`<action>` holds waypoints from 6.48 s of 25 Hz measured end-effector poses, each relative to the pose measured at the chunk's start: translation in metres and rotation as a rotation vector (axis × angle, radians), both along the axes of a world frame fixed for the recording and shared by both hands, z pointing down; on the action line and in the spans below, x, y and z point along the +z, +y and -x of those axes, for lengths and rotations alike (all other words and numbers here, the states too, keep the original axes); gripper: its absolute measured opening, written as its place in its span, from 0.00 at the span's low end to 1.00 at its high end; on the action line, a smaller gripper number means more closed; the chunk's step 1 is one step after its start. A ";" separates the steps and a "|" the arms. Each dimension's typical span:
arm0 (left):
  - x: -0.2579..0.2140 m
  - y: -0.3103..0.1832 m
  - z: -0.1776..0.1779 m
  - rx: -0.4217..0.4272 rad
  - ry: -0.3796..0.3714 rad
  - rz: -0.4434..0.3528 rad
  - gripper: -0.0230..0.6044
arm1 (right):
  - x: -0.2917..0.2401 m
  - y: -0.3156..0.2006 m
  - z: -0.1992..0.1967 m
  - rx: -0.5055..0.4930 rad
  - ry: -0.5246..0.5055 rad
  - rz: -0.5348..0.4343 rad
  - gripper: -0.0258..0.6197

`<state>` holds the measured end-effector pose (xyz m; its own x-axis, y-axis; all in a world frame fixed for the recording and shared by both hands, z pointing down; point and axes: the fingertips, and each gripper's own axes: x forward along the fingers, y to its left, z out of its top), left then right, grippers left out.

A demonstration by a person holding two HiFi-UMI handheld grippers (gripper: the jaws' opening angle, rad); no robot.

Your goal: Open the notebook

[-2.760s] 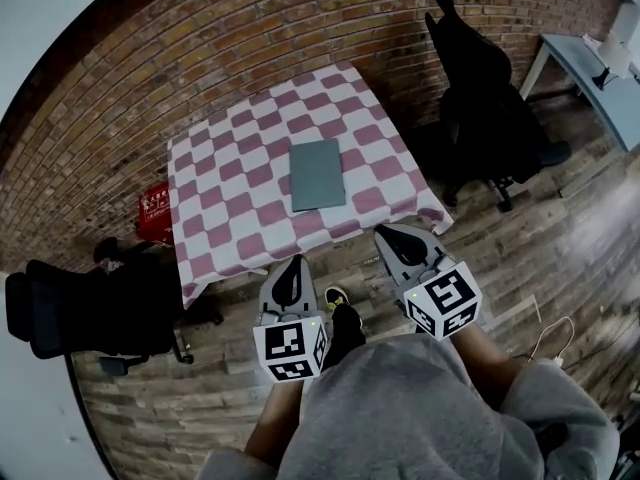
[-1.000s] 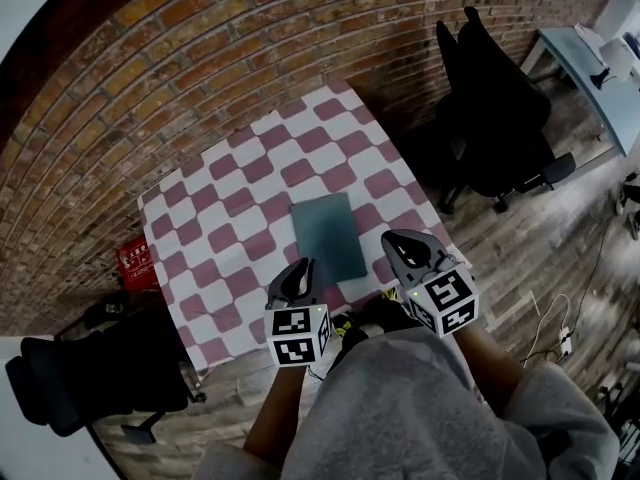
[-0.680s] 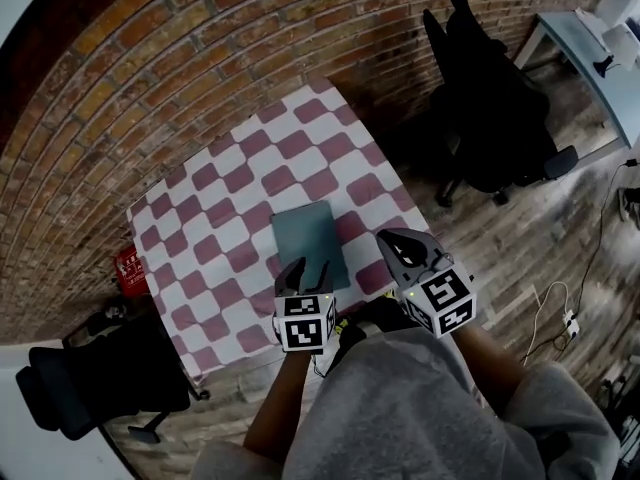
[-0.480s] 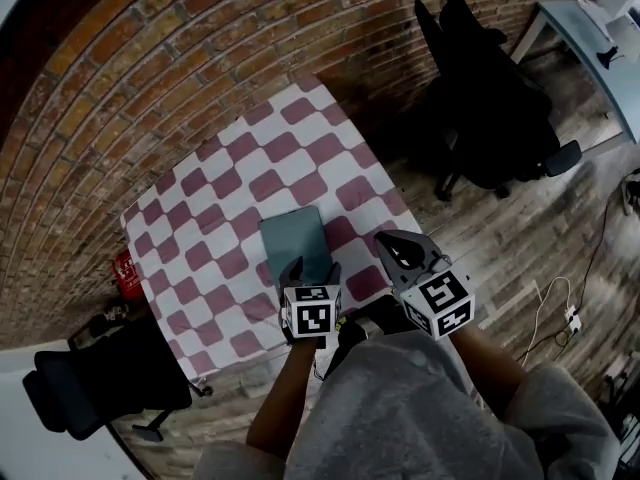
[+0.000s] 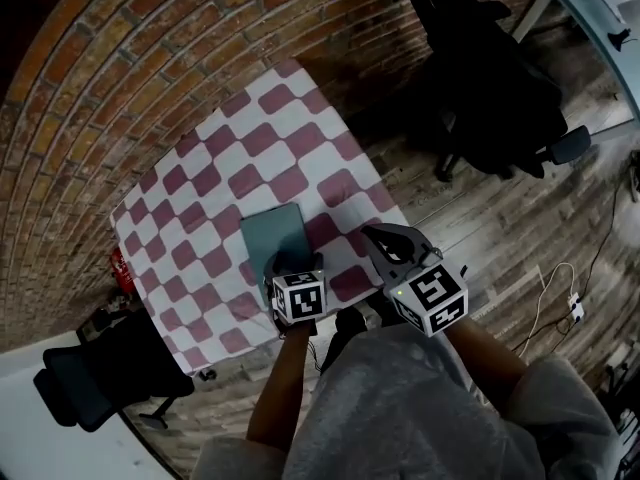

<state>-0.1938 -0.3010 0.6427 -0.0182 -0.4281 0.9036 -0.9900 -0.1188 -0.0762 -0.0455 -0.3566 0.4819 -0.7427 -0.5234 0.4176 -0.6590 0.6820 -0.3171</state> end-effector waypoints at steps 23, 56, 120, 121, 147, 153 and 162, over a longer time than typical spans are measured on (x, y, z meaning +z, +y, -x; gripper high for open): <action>-0.019 0.001 -0.016 -0.044 0.090 0.012 0.14 | 0.010 -0.002 0.012 -0.045 -0.057 0.033 0.08; -0.108 0.007 0.018 -0.035 0.025 -0.156 0.09 | 0.114 0.047 0.112 -0.303 0.025 0.292 0.09; 0.002 0.079 0.206 -0.157 -0.031 -0.101 0.07 | 0.114 0.088 0.161 -0.226 0.221 0.224 0.09; 0.002 0.078 0.206 -0.153 -0.027 -0.114 0.07 | 0.114 0.089 0.160 -0.219 0.222 0.223 0.09; -0.172 0.098 0.114 0.111 0.200 -0.552 0.07 | -0.037 0.089 0.063 0.076 0.155 -0.147 0.08; -0.226 0.124 0.100 0.110 0.243 -0.652 0.07 | -0.109 0.108 0.040 0.130 0.099 -0.282 0.08; -0.263 0.139 0.098 0.091 0.258 -0.736 0.07 | -0.145 0.125 0.031 0.150 0.061 -0.345 0.08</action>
